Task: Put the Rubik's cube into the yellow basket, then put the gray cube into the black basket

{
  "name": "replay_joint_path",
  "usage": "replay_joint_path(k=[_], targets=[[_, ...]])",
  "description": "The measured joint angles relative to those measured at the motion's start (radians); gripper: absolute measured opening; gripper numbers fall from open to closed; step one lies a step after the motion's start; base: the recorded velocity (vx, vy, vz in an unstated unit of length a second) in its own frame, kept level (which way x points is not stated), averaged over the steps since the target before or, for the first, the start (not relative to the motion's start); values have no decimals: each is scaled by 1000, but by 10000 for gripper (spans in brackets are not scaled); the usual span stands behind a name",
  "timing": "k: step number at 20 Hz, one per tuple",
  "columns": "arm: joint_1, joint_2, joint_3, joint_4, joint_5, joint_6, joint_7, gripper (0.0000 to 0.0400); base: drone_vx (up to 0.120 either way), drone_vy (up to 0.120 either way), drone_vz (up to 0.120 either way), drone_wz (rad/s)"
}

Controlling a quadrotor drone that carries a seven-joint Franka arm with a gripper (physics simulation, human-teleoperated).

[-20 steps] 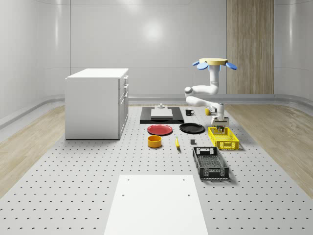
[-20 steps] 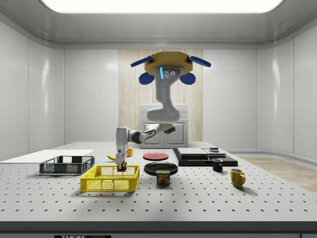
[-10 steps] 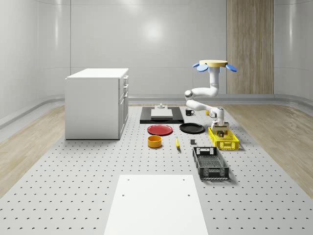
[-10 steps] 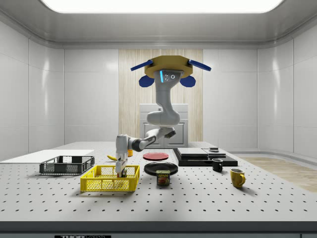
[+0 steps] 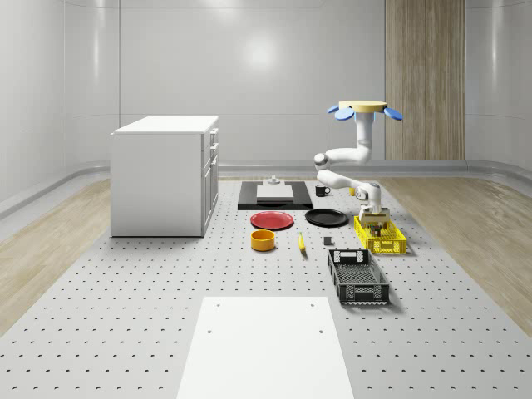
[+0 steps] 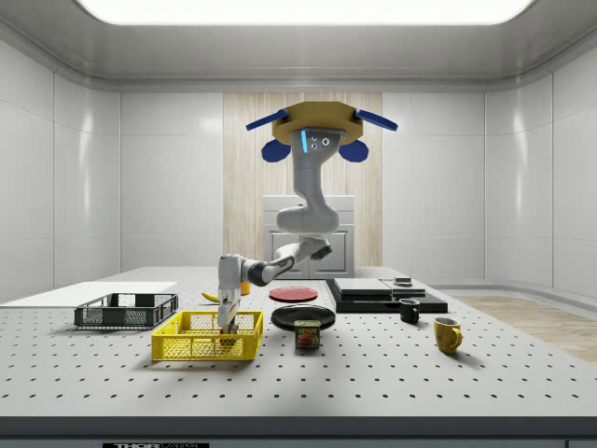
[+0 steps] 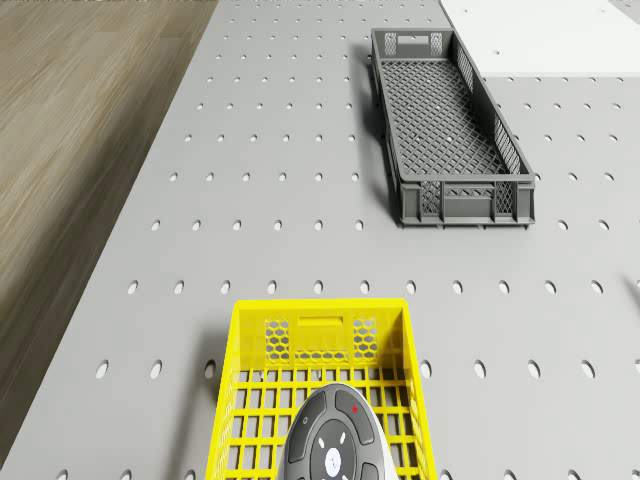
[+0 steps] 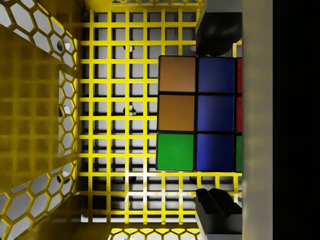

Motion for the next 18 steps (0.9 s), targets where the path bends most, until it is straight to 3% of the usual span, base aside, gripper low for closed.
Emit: replay_joint_path(k=[7, 12, 18], targets=[[10, 13, -4, 0, -9, -10, -9, 399, 0, 0, 120, 0], [17, 21, -6, -1, -14, -18, -14, 400, 0, -112, 112, 0], [25, 30, -9, -2, -19, -26, -20, 400, 0, -120, 0, 0]])
